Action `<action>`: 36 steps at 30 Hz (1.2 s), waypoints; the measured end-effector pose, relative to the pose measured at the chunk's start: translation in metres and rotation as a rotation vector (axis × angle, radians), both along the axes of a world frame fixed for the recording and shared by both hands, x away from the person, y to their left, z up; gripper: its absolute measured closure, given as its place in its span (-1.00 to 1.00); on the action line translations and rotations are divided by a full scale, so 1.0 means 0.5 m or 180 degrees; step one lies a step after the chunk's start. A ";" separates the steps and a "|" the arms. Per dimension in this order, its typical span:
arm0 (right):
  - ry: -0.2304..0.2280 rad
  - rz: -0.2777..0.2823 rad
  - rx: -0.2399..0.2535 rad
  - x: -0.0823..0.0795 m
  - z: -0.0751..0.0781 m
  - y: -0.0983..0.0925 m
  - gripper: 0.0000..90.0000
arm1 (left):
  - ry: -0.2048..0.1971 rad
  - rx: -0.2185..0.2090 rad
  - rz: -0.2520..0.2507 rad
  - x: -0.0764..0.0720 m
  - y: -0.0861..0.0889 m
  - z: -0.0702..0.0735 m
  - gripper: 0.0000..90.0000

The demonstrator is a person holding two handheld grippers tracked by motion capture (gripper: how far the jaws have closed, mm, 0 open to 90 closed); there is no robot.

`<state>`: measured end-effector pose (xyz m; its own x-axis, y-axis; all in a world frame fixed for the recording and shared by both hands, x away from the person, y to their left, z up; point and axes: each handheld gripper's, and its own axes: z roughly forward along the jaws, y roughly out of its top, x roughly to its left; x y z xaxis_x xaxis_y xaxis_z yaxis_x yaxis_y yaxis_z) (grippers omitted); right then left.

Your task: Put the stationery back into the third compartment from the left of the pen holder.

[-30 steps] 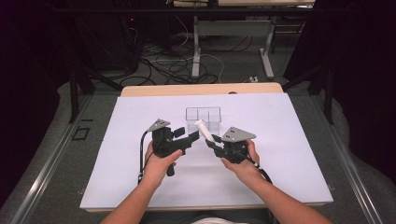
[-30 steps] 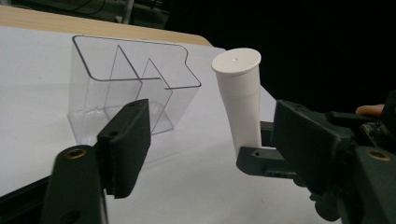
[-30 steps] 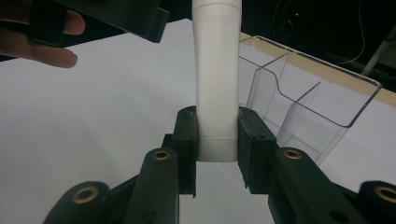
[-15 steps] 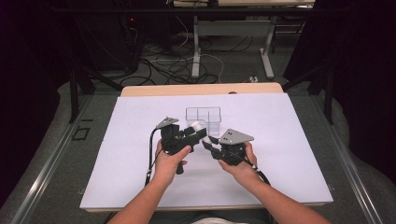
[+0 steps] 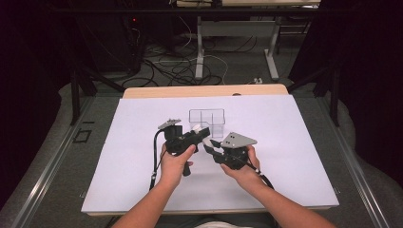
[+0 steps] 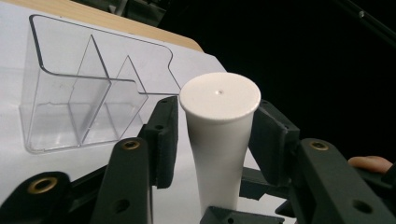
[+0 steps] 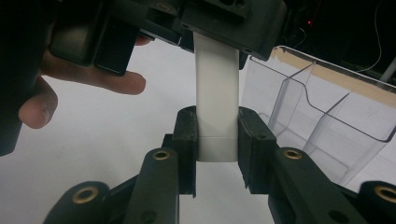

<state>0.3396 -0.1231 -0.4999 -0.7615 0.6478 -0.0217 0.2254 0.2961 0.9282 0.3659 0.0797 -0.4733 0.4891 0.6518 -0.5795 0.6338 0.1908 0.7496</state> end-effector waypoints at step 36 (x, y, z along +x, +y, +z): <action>0.0073 -0.0079 0.0053 0.015 -0.014 -0.016 0.24 | 0.0068 0.0125 0.0007 0.035 -0.011 0.026 0.48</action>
<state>0.3470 -0.1311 -0.5068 -0.7454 0.6666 0.0066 0.2538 0.2745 0.9275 0.3836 0.0742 -0.4603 0.4754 0.6752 -0.5639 0.6495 0.1630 0.7427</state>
